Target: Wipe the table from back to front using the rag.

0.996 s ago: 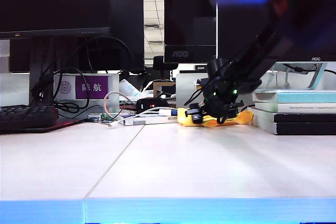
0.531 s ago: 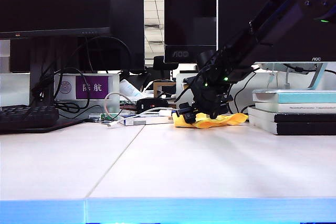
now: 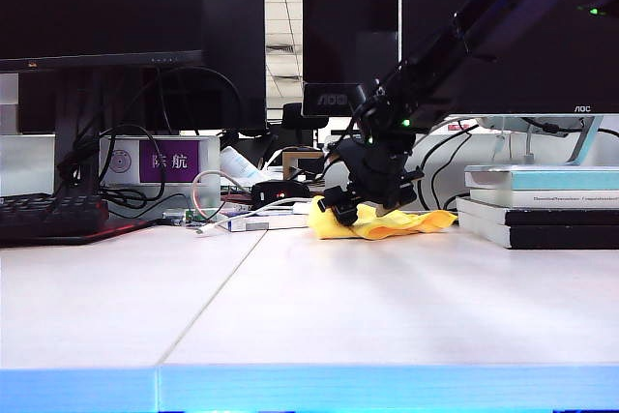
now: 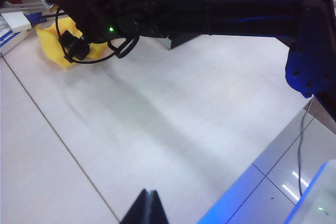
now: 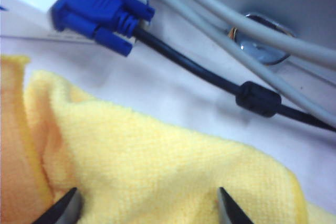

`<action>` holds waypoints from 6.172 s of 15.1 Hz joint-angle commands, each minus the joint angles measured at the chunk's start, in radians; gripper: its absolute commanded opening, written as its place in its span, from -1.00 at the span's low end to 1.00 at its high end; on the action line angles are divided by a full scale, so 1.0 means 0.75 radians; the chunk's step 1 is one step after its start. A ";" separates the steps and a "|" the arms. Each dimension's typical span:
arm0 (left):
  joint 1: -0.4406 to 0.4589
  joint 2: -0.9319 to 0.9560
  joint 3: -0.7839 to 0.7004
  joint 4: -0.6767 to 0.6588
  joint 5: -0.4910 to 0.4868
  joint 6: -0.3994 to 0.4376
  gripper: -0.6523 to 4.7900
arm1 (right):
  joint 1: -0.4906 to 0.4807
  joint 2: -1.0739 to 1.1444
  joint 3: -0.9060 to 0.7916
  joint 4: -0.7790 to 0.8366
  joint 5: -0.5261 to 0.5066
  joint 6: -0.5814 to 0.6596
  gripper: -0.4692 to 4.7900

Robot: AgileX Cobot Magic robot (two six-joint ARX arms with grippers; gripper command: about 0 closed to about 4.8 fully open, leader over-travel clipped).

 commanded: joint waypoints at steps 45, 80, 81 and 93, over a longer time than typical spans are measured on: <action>-0.001 -0.684 0.154 -0.309 -0.299 0.109 -0.78 | 0.357 -1.382 -0.163 -1.288 -0.242 0.170 -0.84; 0.694 -1.247 -1.592 0.714 -0.205 0.235 -0.78 | 0.586 -2.545 -2.466 0.019 0.083 0.286 -0.81; 0.697 -1.247 -1.592 0.714 -0.204 0.235 -0.78 | 0.586 -2.545 -2.466 0.020 0.083 0.286 -0.81; 0.696 -1.247 -1.592 0.714 -0.199 0.235 -0.78 | 0.287 -2.833 -2.622 0.072 0.119 0.285 -0.81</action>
